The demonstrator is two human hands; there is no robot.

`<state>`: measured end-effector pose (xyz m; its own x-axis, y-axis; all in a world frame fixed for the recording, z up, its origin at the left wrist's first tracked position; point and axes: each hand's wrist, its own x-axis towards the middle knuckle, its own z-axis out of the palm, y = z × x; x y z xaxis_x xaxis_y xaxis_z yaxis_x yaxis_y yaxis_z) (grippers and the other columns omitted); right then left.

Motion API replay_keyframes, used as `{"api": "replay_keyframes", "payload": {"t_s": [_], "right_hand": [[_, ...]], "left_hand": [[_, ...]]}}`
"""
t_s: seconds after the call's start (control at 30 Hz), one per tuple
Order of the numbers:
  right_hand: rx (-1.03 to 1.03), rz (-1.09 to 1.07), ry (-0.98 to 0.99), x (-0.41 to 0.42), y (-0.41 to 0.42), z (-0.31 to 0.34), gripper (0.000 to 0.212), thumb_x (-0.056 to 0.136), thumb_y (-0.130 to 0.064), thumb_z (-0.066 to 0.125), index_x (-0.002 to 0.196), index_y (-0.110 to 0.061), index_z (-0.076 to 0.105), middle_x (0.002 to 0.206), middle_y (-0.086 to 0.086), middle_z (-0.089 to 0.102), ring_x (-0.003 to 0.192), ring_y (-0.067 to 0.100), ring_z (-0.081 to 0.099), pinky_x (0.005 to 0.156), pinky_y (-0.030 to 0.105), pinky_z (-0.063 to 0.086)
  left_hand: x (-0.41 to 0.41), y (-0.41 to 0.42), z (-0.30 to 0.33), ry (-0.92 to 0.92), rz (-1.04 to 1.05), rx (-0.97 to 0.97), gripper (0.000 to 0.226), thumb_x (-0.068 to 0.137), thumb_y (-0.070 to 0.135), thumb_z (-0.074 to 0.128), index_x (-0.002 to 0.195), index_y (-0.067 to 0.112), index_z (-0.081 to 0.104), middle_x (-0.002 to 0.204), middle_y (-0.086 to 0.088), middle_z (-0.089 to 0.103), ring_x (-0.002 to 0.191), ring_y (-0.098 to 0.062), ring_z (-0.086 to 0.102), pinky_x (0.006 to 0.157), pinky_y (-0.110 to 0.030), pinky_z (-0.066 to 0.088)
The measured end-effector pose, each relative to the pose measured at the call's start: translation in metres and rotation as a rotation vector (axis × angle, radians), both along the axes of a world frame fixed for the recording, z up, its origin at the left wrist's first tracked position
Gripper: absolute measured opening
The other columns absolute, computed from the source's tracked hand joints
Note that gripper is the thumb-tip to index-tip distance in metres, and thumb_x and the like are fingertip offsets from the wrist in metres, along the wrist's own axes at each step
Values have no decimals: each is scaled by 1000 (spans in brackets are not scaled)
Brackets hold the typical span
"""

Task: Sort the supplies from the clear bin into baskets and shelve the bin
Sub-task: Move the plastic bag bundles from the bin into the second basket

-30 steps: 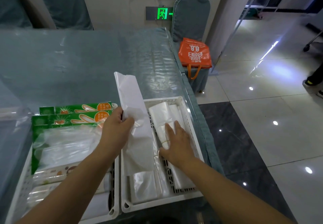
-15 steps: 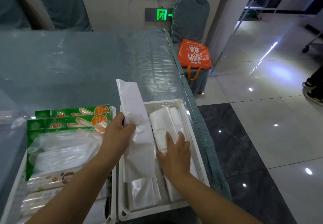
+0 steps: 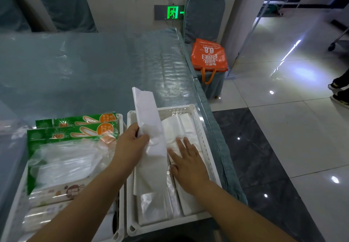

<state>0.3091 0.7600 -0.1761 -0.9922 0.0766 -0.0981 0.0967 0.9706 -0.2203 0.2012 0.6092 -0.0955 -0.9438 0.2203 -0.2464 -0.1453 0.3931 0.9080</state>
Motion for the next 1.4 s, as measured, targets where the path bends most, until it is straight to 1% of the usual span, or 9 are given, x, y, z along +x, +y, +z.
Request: {"api": "replay_keyframes", "payload": {"t_s": [0.13, 0.27, 0.4, 0.5, 0.63, 0.8, 0.93, 1.17, 1.4], "right_hand": [[-229, -98, 166, 4, 18, 25, 45, 94, -13, 46, 138, -24, 41, 157, 6, 15, 144, 19, 4, 116, 34, 14], [-266, -443, 441, 19, 55, 50, 30, 86, 2, 54, 112, -11, 63, 133, 11, 50, 125, 24, 41, 104, 35, 39], [-337, -557, 458, 33, 73, 56, 24, 86, -1, 54, 102, -14, 65, 123, 4, 52, 113, 12, 41, 95, 25, 38], [-341, -555, 453, 45, 69, 50, 22, 86, -1, 56, 101, -13, 65, 119, 3, 54, 108, 8, 42, 92, 22, 39], [-295, -447, 381, 55, 56, 40, 25, 87, -8, 58, 109, -18, 63, 122, 3, 57, 110, 8, 47, 100, 27, 40], [-214, -170, 108, 55, 26, 29, 56, 87, -50, 48, 138, -33, 34, 154, -4, 20, 140, 15, 18, 110, 28, 11], [-205, -78, -17, 50, 18, 19, 90, 78, -64, 49, 145, -33, -3, 153, -10, -24, 137, 8, -29, 110, 32, -8], [-213, -61, -132, 48, 11, 17, 91, 85, -45, 49, 142, -34, -20, 145, -6, -41, 131, 11, -40, 110, 31, -19], [-182, -132, -43, 53, 8, 24, 88, 85, -21, 48, 145, -30, -16, 143, -11, -37, 130, 4, -35, 109, 21, -7]], "left_hand": [[8, 7, -3, -80, -38, 39, 17, 83, 16, 55, 91, 30, 60, 88, 10, 66, 81, -16, 62, 69, -32, 51], [24, 36, -14, -275, -87, 167, 17, 74, 8, 58, 90, 10, 63, 89, -15, 68, 79, -29, 63, 72, -39, 51], [46, 80, -33, -407, -120, 149, 8, 78, 7, 58, 85, 10, 61, 81, -8, 65, 66, -19, 58, 51, -23, 45], [59, 92, -49, -299, -110, -87, 14, 80, 16, 55, 93, 10, 58, 93, -9, 64, 82, -24, 60, 73, -34, 51], [63, 93, -48, -181, -226, -211, 17, 82, 22, 56, 96, 12, 54, 93, -6, 61, 82, -22, 57, 71, -31, 46], [63, 73, -39, 95, -436, -381, 14, 90, 21, 47, 100, 17, 55, 95, -3, 64, 79, -15, 57, 72, -27, 47], [81, 40, -49, 463, -659, -495, 47, 83, 11, 50, 129, 17, 45, 126, 0, 51, 113, -14, 44, 99, -21, 32], [82, 30, -61, 585, -835, -700, 75, 91, 37, 48, 148, 15, 4, 158, -8, 4, 145, -19, 1, 110, -27, -11], [65, 27, -64, 654, -977, -842, 74, 92, 37, 43, 147, 24, -4, 158, -9, -6, 144, -22, -7, 109, -37, -19]]}}
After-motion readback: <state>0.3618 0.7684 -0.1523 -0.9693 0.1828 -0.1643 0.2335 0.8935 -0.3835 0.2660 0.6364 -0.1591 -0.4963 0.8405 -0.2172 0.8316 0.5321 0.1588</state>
